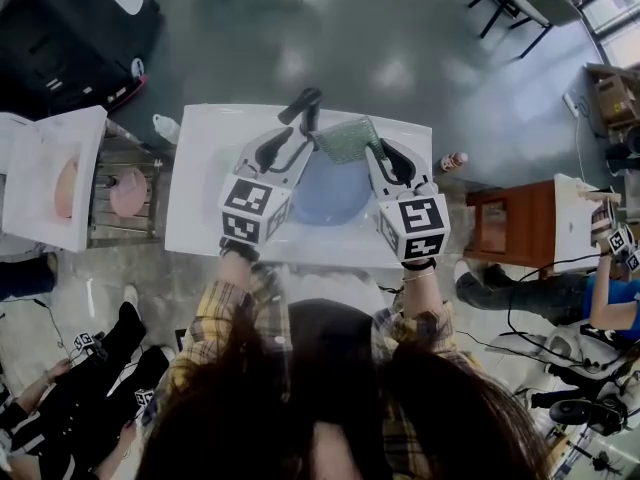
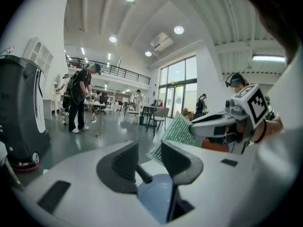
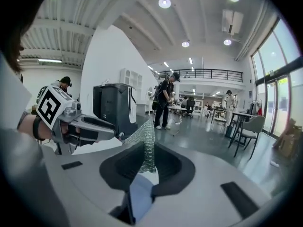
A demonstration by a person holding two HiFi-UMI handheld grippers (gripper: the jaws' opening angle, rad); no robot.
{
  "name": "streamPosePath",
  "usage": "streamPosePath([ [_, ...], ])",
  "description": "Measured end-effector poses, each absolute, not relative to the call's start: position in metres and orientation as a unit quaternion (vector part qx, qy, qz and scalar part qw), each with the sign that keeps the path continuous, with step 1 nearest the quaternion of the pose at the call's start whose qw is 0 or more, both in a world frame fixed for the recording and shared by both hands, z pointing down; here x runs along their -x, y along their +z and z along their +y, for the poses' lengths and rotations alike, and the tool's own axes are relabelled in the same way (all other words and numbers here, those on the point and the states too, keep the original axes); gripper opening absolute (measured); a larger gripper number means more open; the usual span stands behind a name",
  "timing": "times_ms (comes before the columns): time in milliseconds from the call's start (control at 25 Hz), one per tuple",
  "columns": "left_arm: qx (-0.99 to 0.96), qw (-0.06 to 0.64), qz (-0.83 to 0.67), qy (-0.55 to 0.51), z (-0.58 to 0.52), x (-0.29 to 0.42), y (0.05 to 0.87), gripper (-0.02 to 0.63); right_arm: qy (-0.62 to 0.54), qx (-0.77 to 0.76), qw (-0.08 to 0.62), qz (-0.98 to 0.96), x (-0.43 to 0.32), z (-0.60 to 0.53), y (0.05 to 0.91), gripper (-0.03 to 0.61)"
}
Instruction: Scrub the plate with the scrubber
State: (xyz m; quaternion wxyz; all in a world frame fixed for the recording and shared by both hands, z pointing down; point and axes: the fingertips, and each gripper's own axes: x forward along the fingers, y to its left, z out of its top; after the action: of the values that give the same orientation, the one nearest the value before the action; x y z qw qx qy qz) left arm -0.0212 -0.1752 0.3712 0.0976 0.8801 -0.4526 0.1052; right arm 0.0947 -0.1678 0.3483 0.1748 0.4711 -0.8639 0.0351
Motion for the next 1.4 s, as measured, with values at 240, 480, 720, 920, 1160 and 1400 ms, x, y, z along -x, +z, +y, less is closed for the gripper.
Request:
streamPosePath([
  [240, -0.887, 0.067, -0.454, 0.047, -0.166, 0.02, 0.315, 0.108, 0.001, -0.466, 0.119, -0.877, -0.078, -0.16, 0.296, 0.075],
  [480, -0.894, 0.062, -0.443, 0.026, -0.152, 0.02, 0.298, 0.053, -0.008, -0.444, 0.093, -0.891, -0.065, -0.151, 0.278, 0.075],
  [720, -0.897, 0.05, -0.439, 0.021, -0.141, 0.019, 0.289, 0.023, -0.016, -0.436, 0.083, -0.896, -0.062, -0.142, 0.272, 0.075],
  [920, -0.897, 0.044, -0.44, 0.014, -0.14, 0.021, 0.284, 0.017, -0.019, -0.431, 0.075, -0.899, -0.056, -0.14, 0.267, 0.075],
  [1160, -0.901, 0.032, -0.433, 0.017, -0.135, 0.017, 0.277, 0.015, -0.01, -0.428, 0.065, -0.901, -0.057, -0.139, 0.262, 0.075],
  [1400, -0.902, 0.029, -0.431, 0.016, -0.133, 0.015, 0.268, 0.015, -0.008, -0.432, 0.065, -0.9, -0.057, -0.14, 0.259, 0.075],
])
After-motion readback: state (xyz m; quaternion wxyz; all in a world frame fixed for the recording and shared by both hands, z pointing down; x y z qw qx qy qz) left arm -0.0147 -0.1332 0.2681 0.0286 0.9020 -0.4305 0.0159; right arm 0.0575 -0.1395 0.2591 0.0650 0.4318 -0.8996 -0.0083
